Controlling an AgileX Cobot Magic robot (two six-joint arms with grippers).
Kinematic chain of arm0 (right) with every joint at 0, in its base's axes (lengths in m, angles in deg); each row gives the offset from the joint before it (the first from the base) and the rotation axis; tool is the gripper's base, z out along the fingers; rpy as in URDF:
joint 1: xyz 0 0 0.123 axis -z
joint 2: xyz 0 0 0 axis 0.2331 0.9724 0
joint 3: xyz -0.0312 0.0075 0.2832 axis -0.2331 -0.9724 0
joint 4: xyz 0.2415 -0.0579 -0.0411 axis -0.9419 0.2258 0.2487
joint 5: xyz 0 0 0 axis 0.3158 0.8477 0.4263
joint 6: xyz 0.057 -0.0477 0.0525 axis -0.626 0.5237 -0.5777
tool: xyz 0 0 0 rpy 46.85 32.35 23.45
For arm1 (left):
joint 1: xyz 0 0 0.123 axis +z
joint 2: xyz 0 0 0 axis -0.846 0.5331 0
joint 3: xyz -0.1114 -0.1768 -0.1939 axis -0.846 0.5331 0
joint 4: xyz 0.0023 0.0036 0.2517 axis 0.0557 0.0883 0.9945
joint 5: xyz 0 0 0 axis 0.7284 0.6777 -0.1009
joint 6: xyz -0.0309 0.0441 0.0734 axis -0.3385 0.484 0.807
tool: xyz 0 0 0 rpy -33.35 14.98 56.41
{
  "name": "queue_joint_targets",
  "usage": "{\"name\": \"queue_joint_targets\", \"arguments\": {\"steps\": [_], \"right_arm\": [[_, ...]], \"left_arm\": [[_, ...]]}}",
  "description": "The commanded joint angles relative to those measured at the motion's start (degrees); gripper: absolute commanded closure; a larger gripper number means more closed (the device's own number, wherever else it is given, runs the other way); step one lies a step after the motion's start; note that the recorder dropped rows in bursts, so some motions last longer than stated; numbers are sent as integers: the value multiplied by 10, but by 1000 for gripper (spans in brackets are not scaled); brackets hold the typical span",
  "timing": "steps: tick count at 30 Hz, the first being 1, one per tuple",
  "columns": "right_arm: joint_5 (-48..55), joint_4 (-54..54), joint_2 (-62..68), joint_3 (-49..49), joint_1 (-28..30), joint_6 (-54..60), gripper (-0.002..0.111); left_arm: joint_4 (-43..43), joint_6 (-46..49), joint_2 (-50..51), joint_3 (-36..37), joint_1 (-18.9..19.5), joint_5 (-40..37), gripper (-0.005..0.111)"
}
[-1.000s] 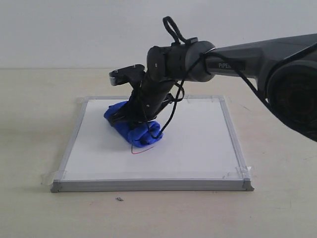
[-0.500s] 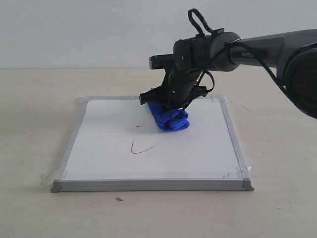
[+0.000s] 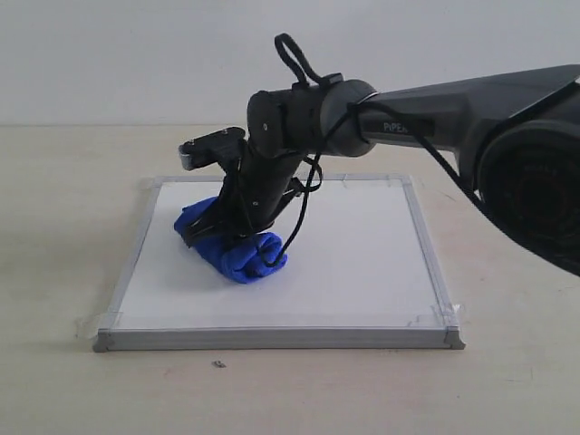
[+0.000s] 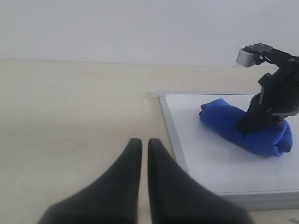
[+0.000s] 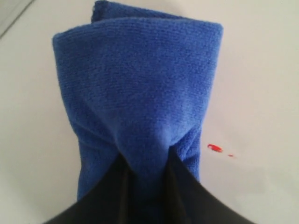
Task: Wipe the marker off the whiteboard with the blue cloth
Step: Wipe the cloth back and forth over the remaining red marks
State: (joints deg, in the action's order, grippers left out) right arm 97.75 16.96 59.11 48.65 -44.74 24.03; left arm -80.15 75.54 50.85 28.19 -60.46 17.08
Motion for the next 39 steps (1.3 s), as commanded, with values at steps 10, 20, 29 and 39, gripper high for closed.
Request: {"name": "queue_joint_targets", "arguments": {"steps": [10, 20, 29, 39], "right_arm": [[43, 92, 9, -9, 82, -150, 108], [-35, -4, 9, -9, -24, 93, 108], [-21, 152, 9, -9, 44, -244, 108], [147, -5, 9, -9, -15, 80, 108]], "left_arm": [[1, 1, -2, 2, 2, 4, 102], [1, 1, -2, 2, 2, 4, 102], [1, 1, -2, 2, 2, 4, 102], [1, 1, -2, 2, 2, 4, 102]]}}
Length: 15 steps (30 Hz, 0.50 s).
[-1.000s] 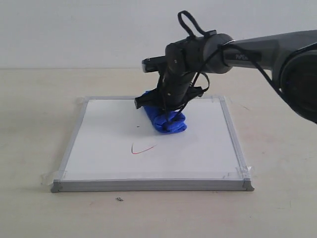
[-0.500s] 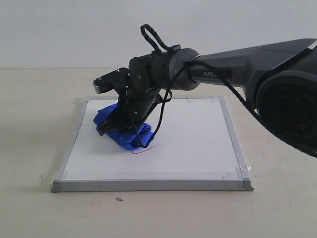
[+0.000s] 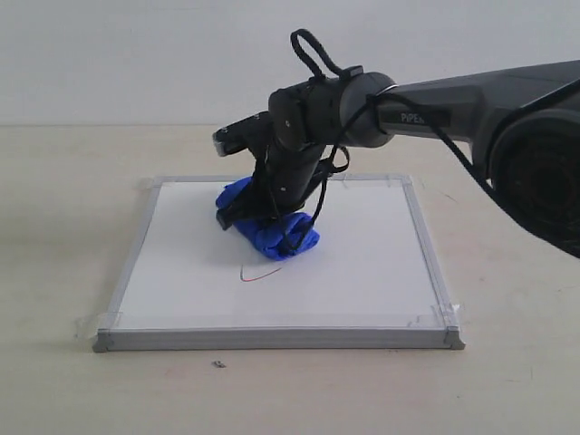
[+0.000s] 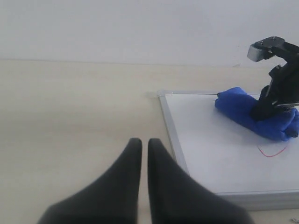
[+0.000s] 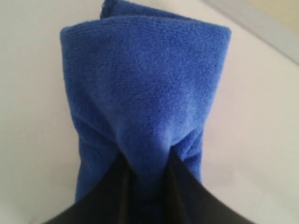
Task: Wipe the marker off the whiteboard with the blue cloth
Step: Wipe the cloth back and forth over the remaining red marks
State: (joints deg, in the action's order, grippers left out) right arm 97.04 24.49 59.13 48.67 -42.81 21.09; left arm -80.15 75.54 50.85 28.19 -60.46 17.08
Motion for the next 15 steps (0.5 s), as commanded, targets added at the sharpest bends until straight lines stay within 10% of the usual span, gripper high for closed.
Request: {"name": "queue_joint_targets", "arguments": {"steps": [1, 15], "right_arm": [[177, -82, 9, -9, -39, 109, 108], [286, 230, 9, -9, -25, -89, 108]], "left_arm": [[1, 1, -2, 2, 2, 4, 102], [1, 1, -2, 2, 2, 4, 102]]}}
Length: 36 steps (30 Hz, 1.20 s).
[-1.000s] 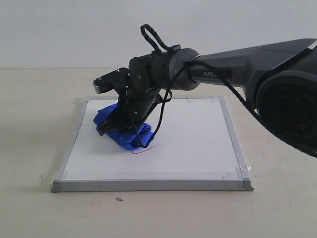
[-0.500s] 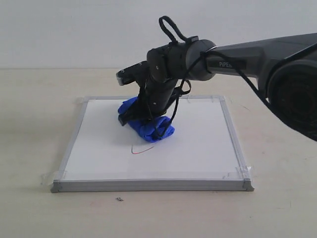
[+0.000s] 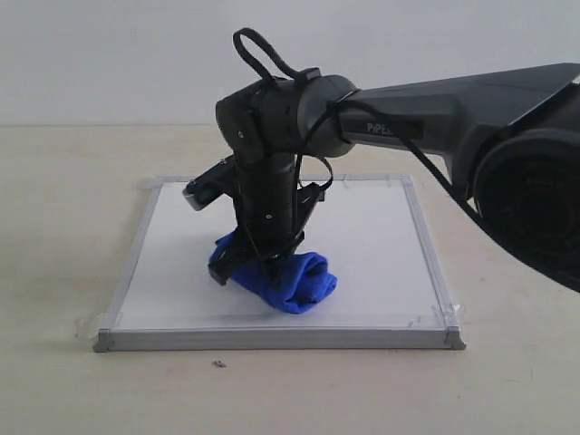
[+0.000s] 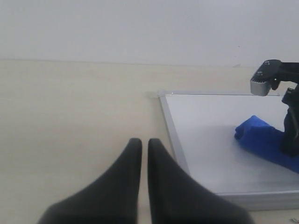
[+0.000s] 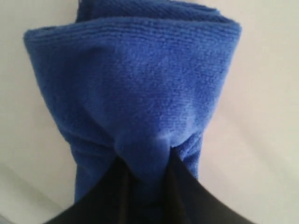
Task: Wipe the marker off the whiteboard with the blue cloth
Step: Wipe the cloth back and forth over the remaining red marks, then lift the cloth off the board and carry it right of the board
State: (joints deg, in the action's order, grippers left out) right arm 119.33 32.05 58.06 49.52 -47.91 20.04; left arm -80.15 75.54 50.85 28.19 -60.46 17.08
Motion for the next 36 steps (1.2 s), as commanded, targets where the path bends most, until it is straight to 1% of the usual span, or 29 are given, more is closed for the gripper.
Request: {"name": "queue_joint_targets", "arguments": {"steps": [1, 4, 7, 9, 13, 15, 17, 19, 24, 26, 30, 36], "right_arm": [[63, 167, 20, -18, 29, -88, 108], [63, 166, 20, -18, 30, -106, 108], [39, 112, 20, -18, 20, -86, 108], [9, 22, 20, -18, 12, -15, 108], [-25, -199, 20, -18, -5, 186, 108], [-29, -236, 20, -18, -9, 206, 108], [-41, -233, 20, -18, -11, 199, 108], [-52, -204, 20, -18, -6, 172, 108], [-42, -54, 20, -18, 23, 55, 108], [-32, -23, 14, -18, 41, 23, 108], [-30, -26, -25, -18, 92, -11, 108], [-1, -21, -113, -19, 162, -25, 108]], "left_arm": [[1, 1, -2, 2, 2, 4, 102], [1, 1, -2, 2, 2, 4, 102], [1, 1, -2, 2, 2, 4, 102], [1, 1, -2, 2, 2, 4, 102], [1, 1, -2, 2, 2, 4, 102], [1, 1, -2, 2, 2, 4, 102], [1, 1, -2, 2, 2, 4, 102], [1, 1, -2, 2, 2, 4, 102], [1, 1, -2, 2, 2, 4, 102], [1, 1, -2, 2, 2, 4, 102], [1, 1, -2, 2, 2, 4, 102], [1, 1, -2, 2, 2, 4, 102]]}}
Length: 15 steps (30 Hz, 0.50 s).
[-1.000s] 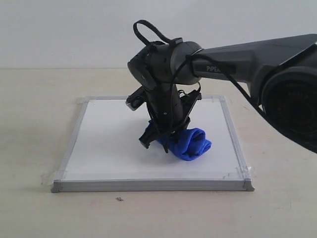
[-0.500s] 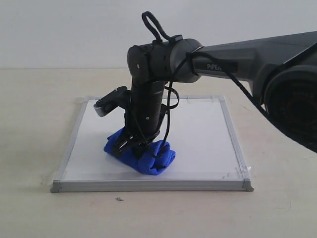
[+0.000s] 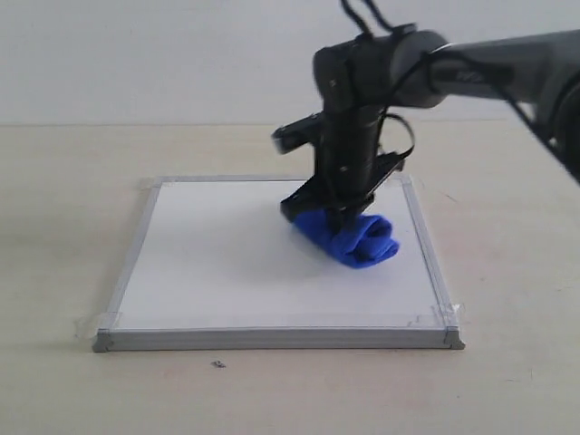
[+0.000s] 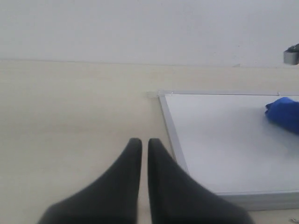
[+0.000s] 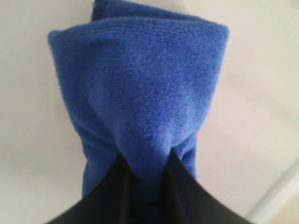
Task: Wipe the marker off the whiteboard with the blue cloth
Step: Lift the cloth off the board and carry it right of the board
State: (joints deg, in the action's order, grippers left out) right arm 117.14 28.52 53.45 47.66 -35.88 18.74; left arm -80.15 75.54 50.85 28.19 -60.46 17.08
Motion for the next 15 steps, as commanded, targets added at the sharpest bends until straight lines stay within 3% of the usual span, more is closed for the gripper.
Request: {"name": "queue_joint_targets", "arguments": {"steps": [1, 7, 15], "right_arm": [[25, 14, -83, -1, 56, -19, 108], [31, 16, -159, -30, 141, -69, 108], [-22, 4, -207, -192, 228, -81, 108]], "left_arm": [[1, 1, -2, 2, 2, 4, 102], [1, 1, -2, 2, 2, 4, 102], [1, 1, -2, 2, 2, 4, 102]]}}
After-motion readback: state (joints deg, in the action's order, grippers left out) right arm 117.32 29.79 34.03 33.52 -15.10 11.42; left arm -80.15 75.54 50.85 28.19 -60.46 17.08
